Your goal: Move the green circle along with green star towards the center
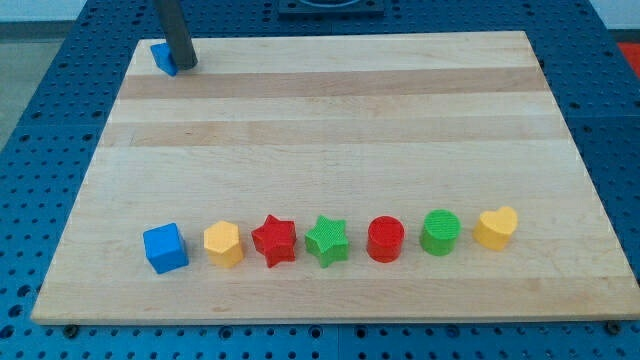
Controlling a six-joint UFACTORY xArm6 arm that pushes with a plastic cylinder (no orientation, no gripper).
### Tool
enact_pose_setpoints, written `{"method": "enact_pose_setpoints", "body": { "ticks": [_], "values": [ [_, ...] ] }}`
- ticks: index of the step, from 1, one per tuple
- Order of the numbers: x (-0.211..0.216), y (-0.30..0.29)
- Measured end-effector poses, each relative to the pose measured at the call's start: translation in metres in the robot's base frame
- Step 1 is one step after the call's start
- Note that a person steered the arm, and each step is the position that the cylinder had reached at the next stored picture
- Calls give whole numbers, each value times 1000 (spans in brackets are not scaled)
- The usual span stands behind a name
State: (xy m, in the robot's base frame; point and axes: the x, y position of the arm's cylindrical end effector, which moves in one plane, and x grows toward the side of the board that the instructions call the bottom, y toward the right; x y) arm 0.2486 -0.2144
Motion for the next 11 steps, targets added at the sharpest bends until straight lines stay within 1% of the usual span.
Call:
{"method": "enact_pose_setpoints", "body": {
  "ticks": [1, 2, 6, 7, 8, 11],
  "values": [
    [25, 0],
    [42, -7],
    [9, -15],
    [25, -15],
    [82, -15],
    [300, -16]
  ]
}}
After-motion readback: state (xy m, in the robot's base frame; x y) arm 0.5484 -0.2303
